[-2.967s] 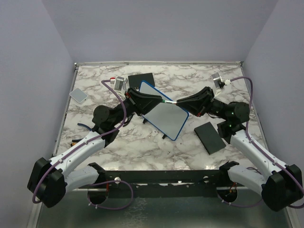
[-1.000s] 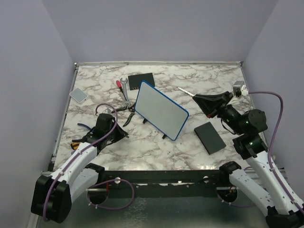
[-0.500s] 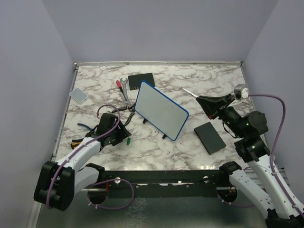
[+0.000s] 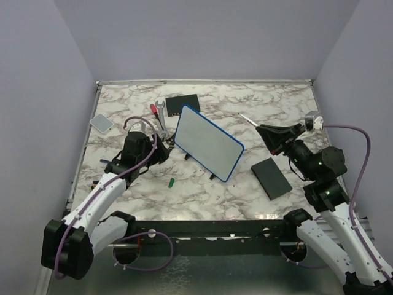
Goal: Write a sentence on the whiteboard
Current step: Place the pen cap at the center of the board, then adjust the whiteboard stand at the center of the board.
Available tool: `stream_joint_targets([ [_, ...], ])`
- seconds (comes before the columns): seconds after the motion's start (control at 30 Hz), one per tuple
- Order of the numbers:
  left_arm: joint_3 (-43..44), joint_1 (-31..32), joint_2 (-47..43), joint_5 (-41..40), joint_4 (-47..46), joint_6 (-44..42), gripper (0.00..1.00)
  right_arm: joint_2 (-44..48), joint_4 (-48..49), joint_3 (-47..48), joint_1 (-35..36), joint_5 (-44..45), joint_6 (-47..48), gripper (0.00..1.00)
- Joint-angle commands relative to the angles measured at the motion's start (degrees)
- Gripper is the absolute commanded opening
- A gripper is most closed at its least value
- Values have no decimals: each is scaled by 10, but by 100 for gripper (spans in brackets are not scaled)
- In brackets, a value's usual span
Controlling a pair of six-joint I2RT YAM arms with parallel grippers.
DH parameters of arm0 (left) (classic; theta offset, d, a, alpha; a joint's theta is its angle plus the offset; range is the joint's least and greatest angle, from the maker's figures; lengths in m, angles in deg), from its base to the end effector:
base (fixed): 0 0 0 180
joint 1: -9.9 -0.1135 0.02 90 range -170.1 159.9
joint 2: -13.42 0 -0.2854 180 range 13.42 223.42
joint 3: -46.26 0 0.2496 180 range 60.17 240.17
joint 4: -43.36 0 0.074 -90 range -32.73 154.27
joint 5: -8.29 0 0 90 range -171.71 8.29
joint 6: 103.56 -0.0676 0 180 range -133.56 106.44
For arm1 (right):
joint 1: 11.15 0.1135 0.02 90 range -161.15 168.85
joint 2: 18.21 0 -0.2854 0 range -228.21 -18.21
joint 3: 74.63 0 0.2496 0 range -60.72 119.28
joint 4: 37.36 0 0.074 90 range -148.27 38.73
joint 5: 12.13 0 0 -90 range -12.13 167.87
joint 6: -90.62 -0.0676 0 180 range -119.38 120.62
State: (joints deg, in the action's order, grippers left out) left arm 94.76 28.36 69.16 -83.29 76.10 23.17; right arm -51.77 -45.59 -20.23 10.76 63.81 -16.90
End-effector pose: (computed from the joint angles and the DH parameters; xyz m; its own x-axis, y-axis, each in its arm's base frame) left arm 0.2049 -0.0664 0.2270 -0.6658 -0.4080 -0.6247 -0.1269 0.8870 -0.4441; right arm 0.1346 0.0718 0.3905 0.0180 0.3220 -0.9466 -0.6159 0.7493 0.2432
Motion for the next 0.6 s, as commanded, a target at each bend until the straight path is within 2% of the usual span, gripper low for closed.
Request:
stream_joint_targets([
  [0.0,3,28,44,64,-121,-68,81,2,8,-10,1,12,-11,1],
  [0.13,-2,78,103,106,-233,-103,81,8,8,-12,0,9,-23,1],
  [0.3,10,119,186,103,-296,-155,81,16,-1,-6,1,17,-33,1],
  [0.43,10,124,244,87,-316,-179,70,22,-2,-4,0,17,-41,1],
  [0.57,-14,124,257,73,-361,-178,67,24,-3,-1,0,14,-47,1],
])
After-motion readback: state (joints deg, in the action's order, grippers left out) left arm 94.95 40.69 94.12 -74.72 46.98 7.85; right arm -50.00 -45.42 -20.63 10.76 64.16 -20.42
